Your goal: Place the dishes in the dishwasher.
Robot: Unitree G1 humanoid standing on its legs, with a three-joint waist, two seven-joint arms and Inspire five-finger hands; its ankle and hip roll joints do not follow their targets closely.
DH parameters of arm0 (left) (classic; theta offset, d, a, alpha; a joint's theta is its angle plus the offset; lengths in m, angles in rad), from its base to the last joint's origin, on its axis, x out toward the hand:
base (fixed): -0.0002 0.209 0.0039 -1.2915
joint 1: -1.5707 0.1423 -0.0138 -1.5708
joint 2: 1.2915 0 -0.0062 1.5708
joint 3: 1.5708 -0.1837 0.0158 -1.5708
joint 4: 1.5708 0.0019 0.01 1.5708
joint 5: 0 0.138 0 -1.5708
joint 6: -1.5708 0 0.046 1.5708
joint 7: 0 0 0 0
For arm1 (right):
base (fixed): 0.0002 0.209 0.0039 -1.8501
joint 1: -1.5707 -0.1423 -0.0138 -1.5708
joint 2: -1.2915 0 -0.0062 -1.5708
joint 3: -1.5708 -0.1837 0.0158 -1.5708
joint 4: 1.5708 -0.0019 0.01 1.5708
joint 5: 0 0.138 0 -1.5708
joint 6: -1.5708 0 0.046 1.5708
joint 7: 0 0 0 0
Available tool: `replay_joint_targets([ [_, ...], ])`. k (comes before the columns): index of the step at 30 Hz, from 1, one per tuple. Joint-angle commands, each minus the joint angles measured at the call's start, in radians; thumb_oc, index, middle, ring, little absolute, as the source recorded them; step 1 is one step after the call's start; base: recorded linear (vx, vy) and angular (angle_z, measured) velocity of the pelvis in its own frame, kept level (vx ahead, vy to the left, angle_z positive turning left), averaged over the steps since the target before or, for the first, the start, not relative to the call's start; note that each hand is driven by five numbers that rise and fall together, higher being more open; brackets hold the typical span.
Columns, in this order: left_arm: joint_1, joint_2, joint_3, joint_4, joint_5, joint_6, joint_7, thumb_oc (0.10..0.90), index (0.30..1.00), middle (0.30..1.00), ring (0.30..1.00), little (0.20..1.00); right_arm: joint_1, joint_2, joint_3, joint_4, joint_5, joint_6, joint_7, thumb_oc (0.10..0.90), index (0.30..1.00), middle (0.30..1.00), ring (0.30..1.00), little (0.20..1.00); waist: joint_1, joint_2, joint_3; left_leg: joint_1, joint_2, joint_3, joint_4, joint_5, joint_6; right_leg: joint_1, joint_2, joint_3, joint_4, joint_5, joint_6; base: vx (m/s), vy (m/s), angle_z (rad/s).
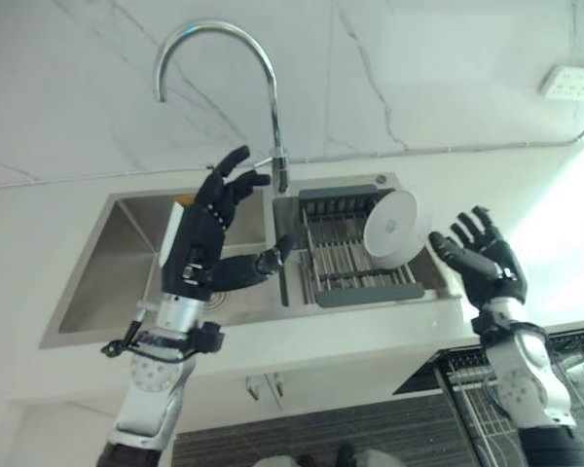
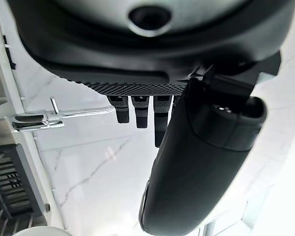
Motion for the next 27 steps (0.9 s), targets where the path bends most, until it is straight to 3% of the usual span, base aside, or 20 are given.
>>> replay_joint_targets([
  [1,-0.08,0.063,-0.011,-0.061,-0.021,-0.081,0.028,0.8,0.9,0.9,0.9,0.9,-0.139,-0.06,-0.052,0.032,0.047,-0.06,0.054,0.8,0.9,0.9,0.9,0.9,0.022,-0.028,-0.085,0.014,0.073,-0.044,0.01,-0.109,-0.104,0.084,-0.037,0.021,-0.055,-0.077,0.115,0.0,0.0,0.0],
  [9,-0.082,0.071,-0.01,-0.05,-0.03,-0.078,0.027,0.8,0.9,0.9,0.9,0.9,-0.16,-0.081,-0.039,0.064,0.052,-0.017,0.058,0.8,0.9,0.9,0.9,0.9,0.031,-0.028,-0.085,0.013,0.074,-0.048,0.01,-0.106,-0.108,0.09,-0.042,0.012,-0.055,-0.08,0.115,-0.01,0.004,0.03],
  [27,-0.092,0.085,-0.02,-0.039,-0.036,-0.066,0.054,0.8,0.9,0.9,0.9,0.9,-0.189,-0.096,-0.033,0.102,0.07,0.003,0.036,0.8,0.9,0.9,0.9,0.9,0.035,-0.027,-0.079,0.016,0.074,-0.048,0.01,-0.103,-0.11,0.097,-0.043,0.014,-0.055,-0.082,0.116,0.0,0.0,0.0],
])
